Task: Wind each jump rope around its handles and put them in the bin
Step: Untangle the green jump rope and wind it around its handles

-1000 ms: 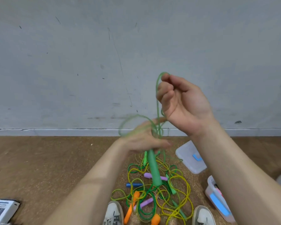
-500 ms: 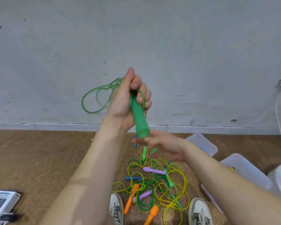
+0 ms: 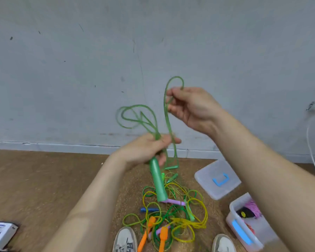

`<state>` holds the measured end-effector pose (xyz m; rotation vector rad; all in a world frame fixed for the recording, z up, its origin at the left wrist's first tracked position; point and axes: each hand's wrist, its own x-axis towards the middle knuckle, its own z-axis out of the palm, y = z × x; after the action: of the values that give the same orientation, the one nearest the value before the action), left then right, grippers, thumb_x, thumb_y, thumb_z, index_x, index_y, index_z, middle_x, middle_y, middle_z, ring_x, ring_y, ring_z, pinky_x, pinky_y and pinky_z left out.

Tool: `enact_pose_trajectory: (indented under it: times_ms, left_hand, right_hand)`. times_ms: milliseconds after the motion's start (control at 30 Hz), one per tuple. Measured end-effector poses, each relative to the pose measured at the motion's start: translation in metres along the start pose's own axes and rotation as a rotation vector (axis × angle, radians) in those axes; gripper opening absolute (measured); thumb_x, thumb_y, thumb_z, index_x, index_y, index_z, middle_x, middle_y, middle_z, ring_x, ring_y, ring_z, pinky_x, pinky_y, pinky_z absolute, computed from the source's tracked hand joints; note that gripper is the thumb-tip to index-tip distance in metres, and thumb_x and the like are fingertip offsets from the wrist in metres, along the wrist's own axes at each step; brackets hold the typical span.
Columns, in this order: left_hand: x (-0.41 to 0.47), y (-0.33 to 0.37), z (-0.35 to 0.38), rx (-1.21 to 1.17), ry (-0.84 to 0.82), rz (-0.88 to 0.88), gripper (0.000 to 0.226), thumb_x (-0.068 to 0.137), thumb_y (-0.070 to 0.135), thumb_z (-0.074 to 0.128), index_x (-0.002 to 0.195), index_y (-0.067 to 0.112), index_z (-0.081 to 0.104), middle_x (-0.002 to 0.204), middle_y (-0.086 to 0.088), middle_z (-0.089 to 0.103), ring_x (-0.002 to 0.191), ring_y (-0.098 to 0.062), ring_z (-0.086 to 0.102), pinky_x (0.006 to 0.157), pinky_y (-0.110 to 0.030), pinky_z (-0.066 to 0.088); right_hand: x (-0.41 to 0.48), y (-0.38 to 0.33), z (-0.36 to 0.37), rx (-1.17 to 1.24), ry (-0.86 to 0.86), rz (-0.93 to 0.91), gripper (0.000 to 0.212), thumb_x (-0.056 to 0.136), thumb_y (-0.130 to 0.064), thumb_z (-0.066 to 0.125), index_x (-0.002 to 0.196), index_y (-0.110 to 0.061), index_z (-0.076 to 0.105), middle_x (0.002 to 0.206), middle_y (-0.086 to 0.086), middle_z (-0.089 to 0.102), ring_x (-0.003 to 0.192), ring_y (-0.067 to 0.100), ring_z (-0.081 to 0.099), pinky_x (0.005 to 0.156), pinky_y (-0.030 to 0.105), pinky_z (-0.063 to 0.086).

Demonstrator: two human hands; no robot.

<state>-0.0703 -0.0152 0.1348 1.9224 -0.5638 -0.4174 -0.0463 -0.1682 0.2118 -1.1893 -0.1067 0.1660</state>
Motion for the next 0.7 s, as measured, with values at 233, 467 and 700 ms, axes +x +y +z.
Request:
enact_pose_trajectory:
  times_ms: [233,467,700]
  left_hand:
    - [0.001,0.009,0.001,-0.010,0.116,0.068,0.046,0.100,0.037,0.038,0.068,0.013,0.060,0.038,0.003,0.045,0.038,-0.011,0.041,0.047,-0.023,0.036]
    - [-0.004,0.041,-0.028,-1.073,0.313,0.348,0.054,0.099,0.042,0.034,0.051,0.019,0.044,0.034,0.001,0.028,0.034,-0.010,0.025,0.038,-0.021,0.023]
    - [-0.007,0.011,-0.051,-1.207,0.527,0.182,0.044,0.098,0.043,0.042,0.061,0.020,0.047,0.040,0.004,0.033,0.039,-0.009,0.025,0.038,-0.021,0.022]
  right_hand:
    - [0.016,-0.049,0.032,0.180,0.032,-0.208,0.010,0.097,-0.008,0.053,0.092,-0.001,0.059,0.072,0.011,0.063,0.060,0.016,0.066,0.063,0.025,0.058]
    - [-0.014,0.096,-0.032,-0.383,-0.414,0.362,0.058,0.085,-0.044,0.061,0.137,-0.019,0.052,0.127,-0.002,0.061,0.122,0.009,0.055,0.094,0.032,0.038]
    - [-0.058,0.200,-0.074,-0.795,-0.361,0.681,0.030,0.103,-0.026,0.043,0.085,-0.011,0.062,0.072,0.002,0.067,0.070,0.011,0.064,0.061,0.027,0.050]
